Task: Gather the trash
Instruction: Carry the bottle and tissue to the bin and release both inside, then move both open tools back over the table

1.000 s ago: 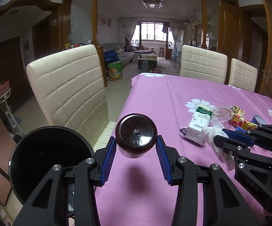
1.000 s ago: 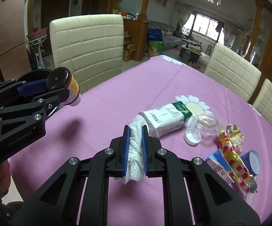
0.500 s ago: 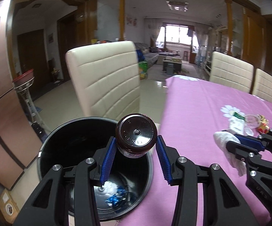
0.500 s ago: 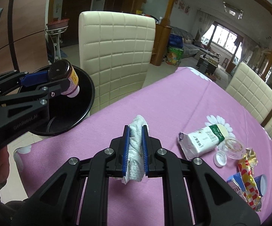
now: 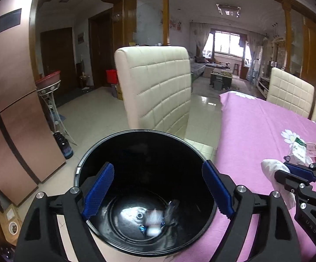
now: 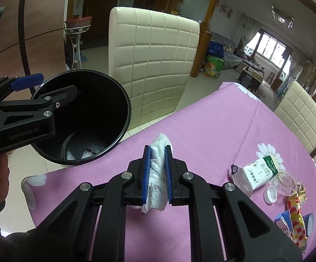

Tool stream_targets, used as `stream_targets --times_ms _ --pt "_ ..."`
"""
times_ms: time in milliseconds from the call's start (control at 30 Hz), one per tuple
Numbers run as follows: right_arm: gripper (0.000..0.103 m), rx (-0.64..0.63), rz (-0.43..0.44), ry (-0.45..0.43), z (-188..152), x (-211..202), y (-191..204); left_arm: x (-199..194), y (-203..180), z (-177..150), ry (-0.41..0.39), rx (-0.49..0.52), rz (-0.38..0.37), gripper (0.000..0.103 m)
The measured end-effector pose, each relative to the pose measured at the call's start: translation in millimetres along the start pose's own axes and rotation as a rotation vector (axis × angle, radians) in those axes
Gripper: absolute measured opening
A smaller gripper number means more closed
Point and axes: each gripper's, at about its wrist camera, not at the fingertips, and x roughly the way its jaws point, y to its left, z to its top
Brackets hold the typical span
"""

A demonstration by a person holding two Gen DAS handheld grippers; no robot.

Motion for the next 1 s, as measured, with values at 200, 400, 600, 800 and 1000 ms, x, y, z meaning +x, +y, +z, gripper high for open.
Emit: stream_targets --times_ms 200,400,600,800,1000 --pt "0.014 -0.019 0.102 0.015 16.9 16.5 17.7 2.4 19.4 0.1 0.025 -0.061 0.074 0.081" --pt "0.014 -0.055 0.173 0.053 27.9 41.3 47.6 -2.7 35.4 2.5 0.005 -0.075 0.146 0.081" --pt "0.015 0.001 0.291 0.075 41.5 64.4 58.3 -5.6 44.6 -3.3 -0.032 -0.067 0.265 0.081" --pt "0.016 0.034 0.374 0.115 53.3 83.1 67.7 -4.3 57.0 -6.4 -0.021 -0.096 0.252 0.081" --pt "0.031 0.067 0.371 0.139 47.2 87.2 57.6 -4.1 51.3 -6.9 -0.02 -0.076 0.226 0.081"
